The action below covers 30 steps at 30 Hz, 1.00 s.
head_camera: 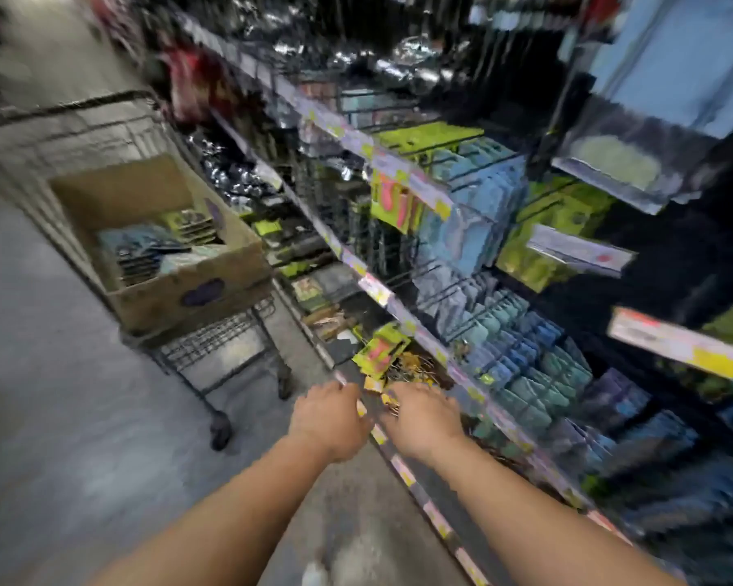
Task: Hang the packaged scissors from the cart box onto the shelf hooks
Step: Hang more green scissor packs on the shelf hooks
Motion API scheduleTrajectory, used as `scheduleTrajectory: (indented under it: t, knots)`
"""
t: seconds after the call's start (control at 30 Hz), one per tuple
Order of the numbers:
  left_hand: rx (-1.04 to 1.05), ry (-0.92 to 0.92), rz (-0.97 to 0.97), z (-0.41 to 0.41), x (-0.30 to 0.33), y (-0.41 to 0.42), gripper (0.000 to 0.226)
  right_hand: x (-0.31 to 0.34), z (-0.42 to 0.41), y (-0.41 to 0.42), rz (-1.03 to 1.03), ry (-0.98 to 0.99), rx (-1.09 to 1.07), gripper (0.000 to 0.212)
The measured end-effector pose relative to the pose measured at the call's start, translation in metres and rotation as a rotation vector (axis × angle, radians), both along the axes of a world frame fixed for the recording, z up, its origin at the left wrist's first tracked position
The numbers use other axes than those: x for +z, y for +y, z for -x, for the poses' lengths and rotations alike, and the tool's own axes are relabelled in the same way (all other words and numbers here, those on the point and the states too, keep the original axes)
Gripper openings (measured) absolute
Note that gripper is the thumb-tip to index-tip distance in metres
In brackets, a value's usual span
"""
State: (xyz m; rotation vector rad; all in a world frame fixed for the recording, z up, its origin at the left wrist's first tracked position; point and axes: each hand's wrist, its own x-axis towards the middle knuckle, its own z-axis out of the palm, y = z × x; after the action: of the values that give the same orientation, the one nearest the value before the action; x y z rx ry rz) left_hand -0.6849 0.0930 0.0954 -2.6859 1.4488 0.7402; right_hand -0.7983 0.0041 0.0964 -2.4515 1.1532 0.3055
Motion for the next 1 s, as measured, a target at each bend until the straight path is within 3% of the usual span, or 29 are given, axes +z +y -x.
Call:
scheduleTrajectory:
  t: [0.27, 0.57, 1.0]
  knots:
    - [0.239, -0.015, -0.012, -0.134, 0.007, 0.051, 0.057, 0.011, -0.159, 0.029, 0.013, -0.009, 0.242, 0.045]
    - [0.48, 0.018, 0.017, -0.217, 0.0, 0.083, 0.064, 0.01, -0.267, 0.045, -0.002, 0.01, 0.448, 0.046]
    - [0.667, 0.045, 0.018, -0.346, -0.001, -0.013, 0.065, 0.005, -0.415, -0.058, -0.013, 0.021, 0.603, 0.048]
